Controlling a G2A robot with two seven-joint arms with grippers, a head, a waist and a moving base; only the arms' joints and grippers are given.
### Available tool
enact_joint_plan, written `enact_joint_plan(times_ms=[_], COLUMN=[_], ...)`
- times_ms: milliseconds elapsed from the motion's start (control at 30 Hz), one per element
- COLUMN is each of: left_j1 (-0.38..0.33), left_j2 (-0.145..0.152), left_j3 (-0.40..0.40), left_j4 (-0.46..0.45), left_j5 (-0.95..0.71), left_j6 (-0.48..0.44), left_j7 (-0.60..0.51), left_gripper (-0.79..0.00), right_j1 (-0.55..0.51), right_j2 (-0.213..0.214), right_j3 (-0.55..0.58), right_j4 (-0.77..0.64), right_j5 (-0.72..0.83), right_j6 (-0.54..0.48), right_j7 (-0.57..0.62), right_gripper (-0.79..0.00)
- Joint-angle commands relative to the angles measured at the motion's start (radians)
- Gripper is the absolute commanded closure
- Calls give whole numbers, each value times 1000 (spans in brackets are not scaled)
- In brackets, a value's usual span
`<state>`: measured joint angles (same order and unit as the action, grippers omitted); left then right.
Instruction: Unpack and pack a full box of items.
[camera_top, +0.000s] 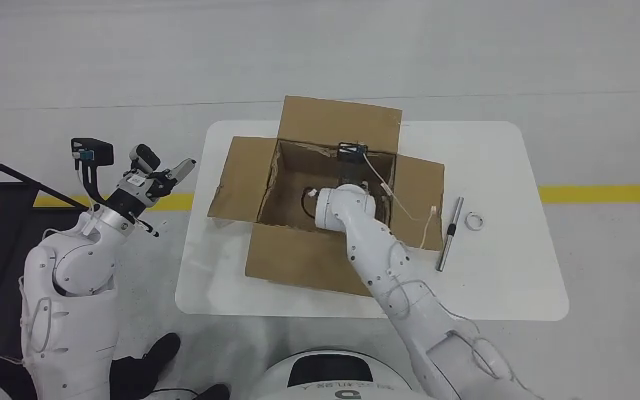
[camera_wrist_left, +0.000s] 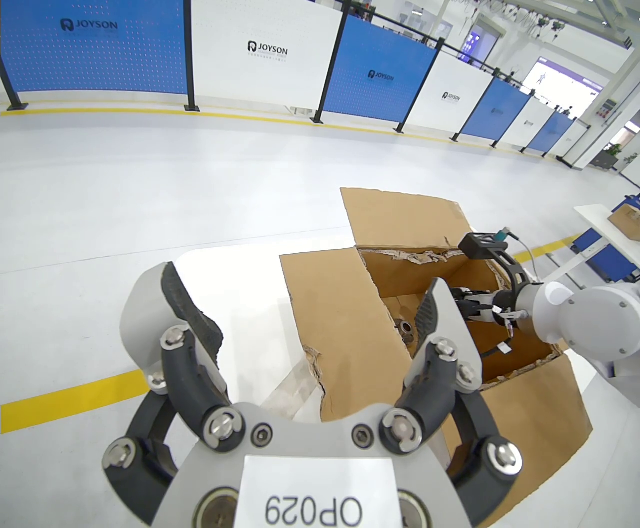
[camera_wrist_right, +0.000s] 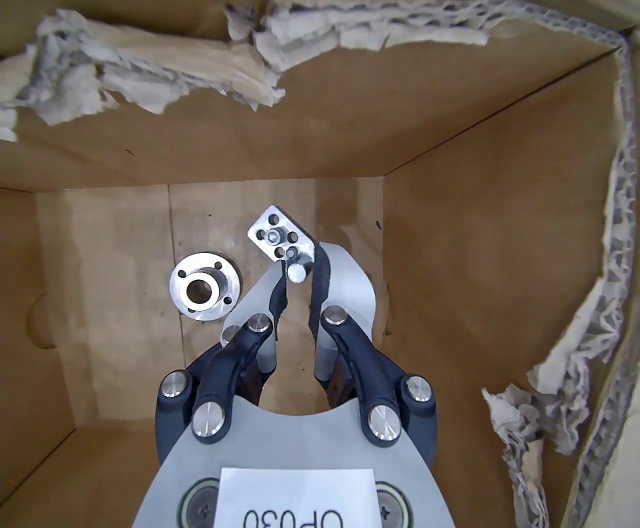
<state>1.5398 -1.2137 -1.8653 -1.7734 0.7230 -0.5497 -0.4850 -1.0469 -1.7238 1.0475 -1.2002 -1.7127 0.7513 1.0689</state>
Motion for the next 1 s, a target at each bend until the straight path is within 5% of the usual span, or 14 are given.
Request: enact_joint_plan(times_ms=[0, 200, 333, 467, 567, 733, 867, 967], left_j1=[0, 0, 0, 0, 0, 0, 0, 0], left_j2=[0, 0, 0, 0, 0, 0, 0, 0], left_j3=[0, 0, 0, 0, 0, 0, 0, 0], left_j4=[0, 0, 0, 0, 0, 0, 0, 0], left_j5=[0, 0, 0, 0, 0, 0, 0, 0], left_j6=[0, 0, 0, 0, 0, 0, 0, 0], left_j7=[-1, -1, -1, -1, -1, -1, -1, -1], left_gripper=[-785, -785, -785, -785, -785, -785, -785, -785], right_j1=[6, -33, -196, -409, -589, -718, -809, -827], right_j2=[-19, -63, -57, 5, 30, 40, 48, 53], right_j3=[13, 65, 55, 111, 195, 442, 631, 699], right_j4=[31, -68, -465, -901, -1150, -1150, -1150, -1150], right_j5=[-34, -95, -120, -10, 131, 440, 643, 727], right_j6=[-6, -27, -156, -326, -395, -463, -519, -507], right_j7=[7, 27, 112, 118, 31, -291, -378, -336], right_gripper=[-296, -345, -366, -369, -369, -388, -486, -785])
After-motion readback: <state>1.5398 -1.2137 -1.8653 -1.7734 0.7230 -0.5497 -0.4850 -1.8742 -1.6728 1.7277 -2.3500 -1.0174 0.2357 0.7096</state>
